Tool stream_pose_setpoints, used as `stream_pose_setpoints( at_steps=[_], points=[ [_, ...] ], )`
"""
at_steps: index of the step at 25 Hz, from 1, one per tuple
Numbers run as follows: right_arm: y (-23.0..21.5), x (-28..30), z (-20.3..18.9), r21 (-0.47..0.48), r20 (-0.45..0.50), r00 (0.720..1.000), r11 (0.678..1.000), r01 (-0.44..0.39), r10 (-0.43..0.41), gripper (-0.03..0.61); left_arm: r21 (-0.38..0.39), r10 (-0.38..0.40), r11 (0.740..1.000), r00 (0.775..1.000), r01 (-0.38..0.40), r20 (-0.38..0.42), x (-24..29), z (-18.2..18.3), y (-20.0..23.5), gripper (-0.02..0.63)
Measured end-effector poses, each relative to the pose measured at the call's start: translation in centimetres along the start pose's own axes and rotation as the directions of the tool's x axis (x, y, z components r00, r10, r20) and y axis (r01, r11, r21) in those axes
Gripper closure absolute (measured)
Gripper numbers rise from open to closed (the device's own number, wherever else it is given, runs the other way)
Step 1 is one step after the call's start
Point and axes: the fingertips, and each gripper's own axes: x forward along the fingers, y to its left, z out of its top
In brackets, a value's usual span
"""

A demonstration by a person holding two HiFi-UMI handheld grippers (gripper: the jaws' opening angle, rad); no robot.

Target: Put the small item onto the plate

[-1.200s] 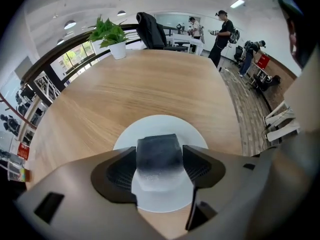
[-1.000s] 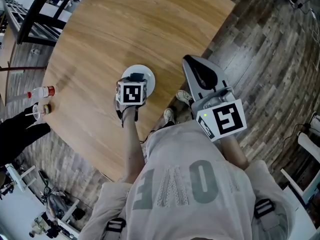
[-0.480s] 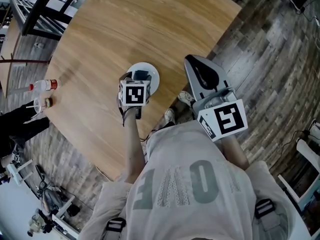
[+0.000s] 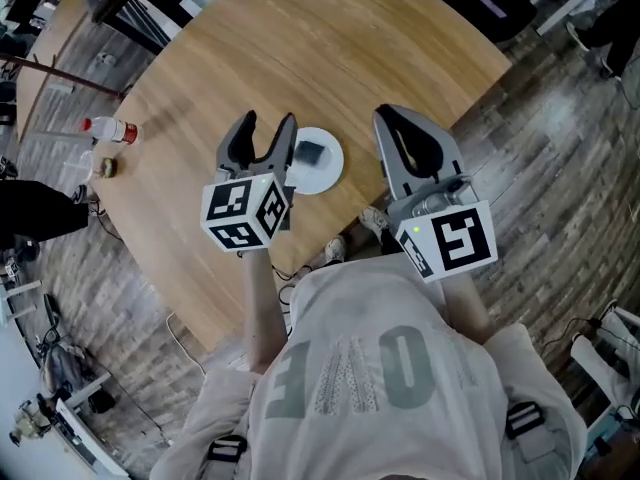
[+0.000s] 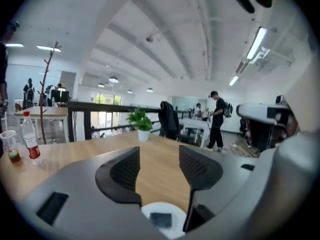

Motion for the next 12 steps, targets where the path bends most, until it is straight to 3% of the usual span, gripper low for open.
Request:
stream_pose_setpoints(
  at_steps=[2,4,6,8,12],
  points=[
    [0.6,0.7,1.2,-0.019,0.032,0.999,1.0,-0.02,0.021,0.56,-0.007,0.038,0.999,0.985,-0.037,0.166,-2.5,3.9,0.5,0.437],
    [1.2,1.1,2.2,-0.026,0.061,0.998,0.999,-0.026,0.028,0.56,0.0,0.1,0.994,0.942,-0.105,0.319,-5.5,7.2,1.0,0.583],
    [1.7,1.6,3.1,-0.019,0.09,0.996,0.999,-0.026,0.027,0.56,0.027,0.171,0.978,0.878,-0.205,0.446,-8.5,9.8,1.6,0.604],
    [2.2,1.9,3.9,-0.003,0.121,0.992,1.0,-0.025,0.025,0.56,0.059,0.221,0.954,0.824,-0.294,0.522,-10.8,11.6,1.8,0.604],
    [3.2,2.3,4.6,-0.005,0.139,0.99,0.999,-0.036,0.036,0.56,0.056,0.25,0.935,0.762,-0.35,0.597,-13.4,13.5,1.5,0.604]
  ],
)
